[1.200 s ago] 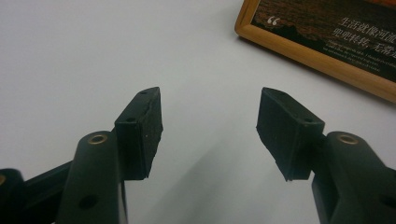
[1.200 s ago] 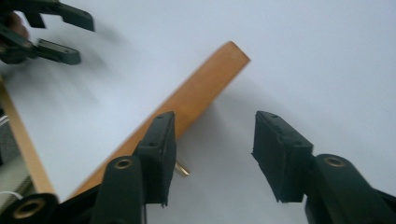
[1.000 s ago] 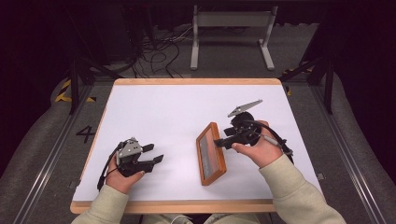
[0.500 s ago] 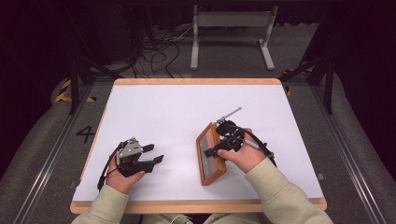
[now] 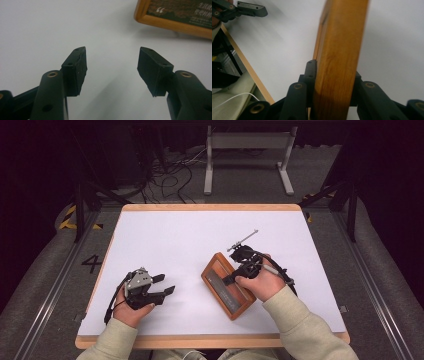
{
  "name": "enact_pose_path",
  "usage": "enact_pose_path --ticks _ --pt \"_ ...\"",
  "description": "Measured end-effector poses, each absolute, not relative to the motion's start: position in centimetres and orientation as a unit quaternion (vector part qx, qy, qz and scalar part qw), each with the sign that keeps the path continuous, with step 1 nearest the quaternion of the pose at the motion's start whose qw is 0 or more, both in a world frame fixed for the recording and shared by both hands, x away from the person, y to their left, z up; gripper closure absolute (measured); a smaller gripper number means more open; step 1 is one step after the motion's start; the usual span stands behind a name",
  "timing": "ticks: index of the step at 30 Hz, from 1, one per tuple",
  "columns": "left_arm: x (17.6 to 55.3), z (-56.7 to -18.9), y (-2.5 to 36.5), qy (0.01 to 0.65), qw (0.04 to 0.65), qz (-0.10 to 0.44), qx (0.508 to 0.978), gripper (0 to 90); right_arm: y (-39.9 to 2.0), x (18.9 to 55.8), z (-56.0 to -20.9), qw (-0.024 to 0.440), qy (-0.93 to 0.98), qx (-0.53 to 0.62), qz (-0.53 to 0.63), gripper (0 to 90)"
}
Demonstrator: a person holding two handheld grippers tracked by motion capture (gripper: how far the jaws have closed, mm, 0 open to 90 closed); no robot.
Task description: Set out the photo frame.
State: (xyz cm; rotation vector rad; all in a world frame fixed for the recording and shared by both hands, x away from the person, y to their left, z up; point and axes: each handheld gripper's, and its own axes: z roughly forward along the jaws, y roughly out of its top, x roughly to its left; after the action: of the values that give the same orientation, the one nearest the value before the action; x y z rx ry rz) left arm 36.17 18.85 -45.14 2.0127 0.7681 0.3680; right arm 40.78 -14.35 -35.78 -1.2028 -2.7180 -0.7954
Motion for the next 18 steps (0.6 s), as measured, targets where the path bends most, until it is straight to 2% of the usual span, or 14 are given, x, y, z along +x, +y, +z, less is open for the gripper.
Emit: enact_pose_path --ticks 7,18 --pt "36.2 -45.2 18.8 0.311 0.458 0.150 0.820 41.0 -14.6 41.1 -32.9 -0.006 -0.933 -0.278 -0.230 71.8" --pt "36.4 -45.3 18.7 0.310 0.458 0.148 0.820 40.9 -14.0 43.1 -31.6 0.016 -0.971 -0.129 -0.199 72.0"
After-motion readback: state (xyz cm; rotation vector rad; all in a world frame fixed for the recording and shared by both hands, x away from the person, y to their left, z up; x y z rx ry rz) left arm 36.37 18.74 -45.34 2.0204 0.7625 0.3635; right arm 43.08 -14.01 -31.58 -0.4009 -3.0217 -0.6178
